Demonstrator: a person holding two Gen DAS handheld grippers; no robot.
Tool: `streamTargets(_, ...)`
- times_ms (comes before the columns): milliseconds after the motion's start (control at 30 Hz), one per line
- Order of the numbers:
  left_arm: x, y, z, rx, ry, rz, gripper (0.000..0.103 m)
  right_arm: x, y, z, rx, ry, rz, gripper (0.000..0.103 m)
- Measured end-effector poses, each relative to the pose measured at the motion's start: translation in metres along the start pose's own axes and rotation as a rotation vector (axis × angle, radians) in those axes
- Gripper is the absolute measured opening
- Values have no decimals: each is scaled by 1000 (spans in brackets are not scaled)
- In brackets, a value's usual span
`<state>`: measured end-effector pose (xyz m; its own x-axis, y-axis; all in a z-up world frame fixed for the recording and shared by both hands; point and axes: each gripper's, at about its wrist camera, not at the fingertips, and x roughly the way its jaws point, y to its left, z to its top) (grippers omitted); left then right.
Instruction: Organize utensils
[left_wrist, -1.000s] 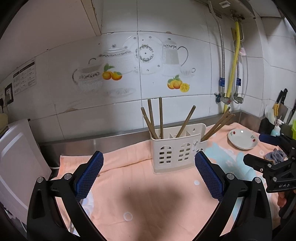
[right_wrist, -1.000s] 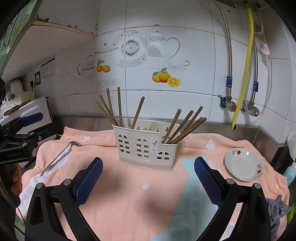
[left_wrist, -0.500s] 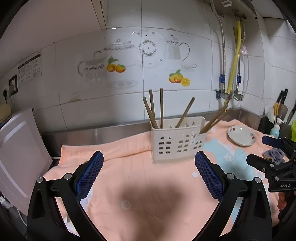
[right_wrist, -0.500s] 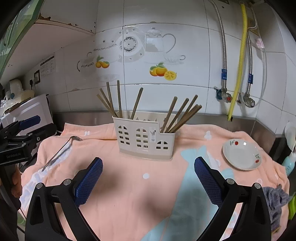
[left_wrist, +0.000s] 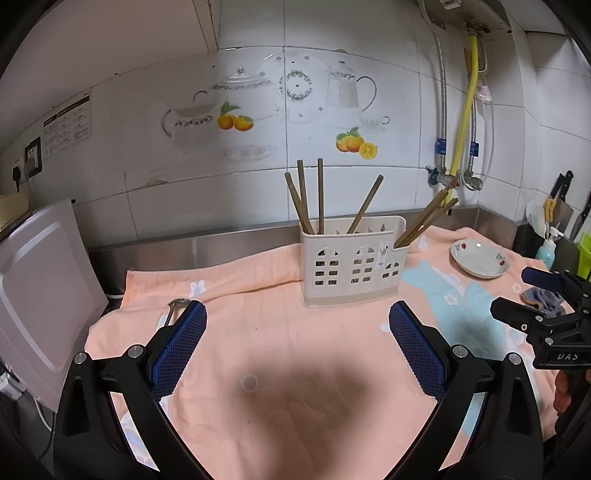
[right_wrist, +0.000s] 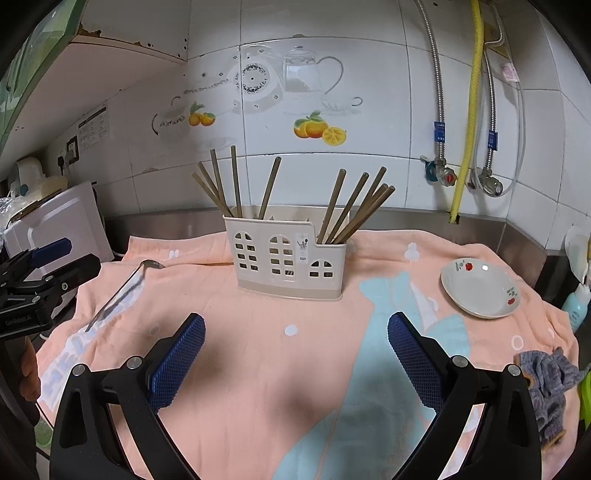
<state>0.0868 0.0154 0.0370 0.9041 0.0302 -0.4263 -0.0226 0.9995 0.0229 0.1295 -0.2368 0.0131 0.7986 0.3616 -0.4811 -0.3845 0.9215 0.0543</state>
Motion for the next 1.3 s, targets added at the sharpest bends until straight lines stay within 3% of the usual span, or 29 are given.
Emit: streamTargets(1300, 2, -5, -30, -23, 84, -10, 98, 1, -3, -14, 3, 34, -6, 96)
